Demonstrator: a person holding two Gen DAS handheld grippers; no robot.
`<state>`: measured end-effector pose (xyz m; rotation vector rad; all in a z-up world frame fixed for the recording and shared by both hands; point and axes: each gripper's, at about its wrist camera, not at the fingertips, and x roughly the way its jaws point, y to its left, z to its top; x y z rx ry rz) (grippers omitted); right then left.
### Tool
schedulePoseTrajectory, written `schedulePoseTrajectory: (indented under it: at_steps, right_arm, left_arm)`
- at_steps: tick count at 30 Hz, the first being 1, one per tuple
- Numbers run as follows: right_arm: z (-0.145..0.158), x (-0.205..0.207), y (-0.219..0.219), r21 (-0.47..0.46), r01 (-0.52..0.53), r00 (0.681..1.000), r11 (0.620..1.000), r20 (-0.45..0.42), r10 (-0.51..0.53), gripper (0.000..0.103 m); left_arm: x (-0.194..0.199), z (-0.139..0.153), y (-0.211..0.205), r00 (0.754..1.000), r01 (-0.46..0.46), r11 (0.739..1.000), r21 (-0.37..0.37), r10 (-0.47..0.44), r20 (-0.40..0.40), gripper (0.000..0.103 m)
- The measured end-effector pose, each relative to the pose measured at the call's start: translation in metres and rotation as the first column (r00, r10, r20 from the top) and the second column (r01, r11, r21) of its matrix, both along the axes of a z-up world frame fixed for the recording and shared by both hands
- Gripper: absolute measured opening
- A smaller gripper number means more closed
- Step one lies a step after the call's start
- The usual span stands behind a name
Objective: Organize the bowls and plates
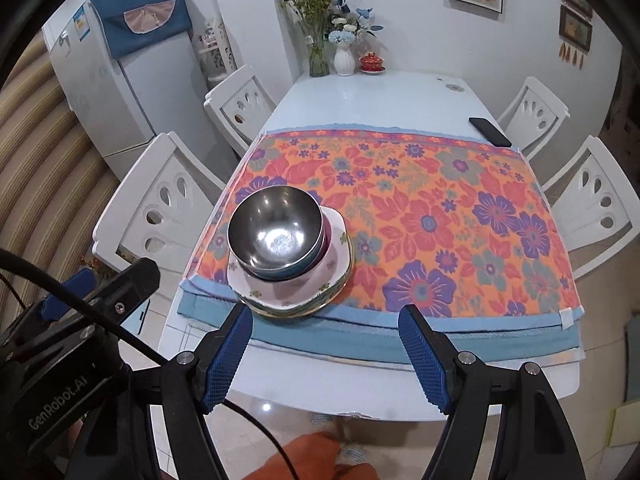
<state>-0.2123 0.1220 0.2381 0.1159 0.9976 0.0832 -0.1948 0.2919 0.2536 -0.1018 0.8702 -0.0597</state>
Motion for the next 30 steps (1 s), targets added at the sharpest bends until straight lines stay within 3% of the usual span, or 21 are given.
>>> schedulePoseTrajectory:
  at_steps: [4,10,17,30]
  right_arm:
    - [0.006,-0.001,0.005,-0.056,0.02,0.999,0.998,0.029,-0.019,0.073]
    - [0.004,0.015,0.011,-0.056,0.068,0.998,0.996,0.019,-0.067,0.073]
    - [-0.003,0.033,0.022,-0.077,0.104,0.994,0.992,-0.009,-0.105,0.073]
    - [-0.017,0.054,0.039,-0.082,0.125,0.99,0.989,-0.057,-0.13,0.073]
  left_arm:
    - [0.006,0.004,-0.004,0.999,0.015,0.999,0.047,-0.016,0.034,0.085]
    - [0.027,0.004,-0.002,0.998,0.056,0.994,0.096,-0.059,0.031,0.086]
    - [0.049,-0.005,0.005,0.996,0.094,0.991,0.091,-0.094,-0.005,0.086]
    - [0.069,-0.021,0.023,0.998,0.066,0.993,0.1,-0.064,-0.027,0.086]
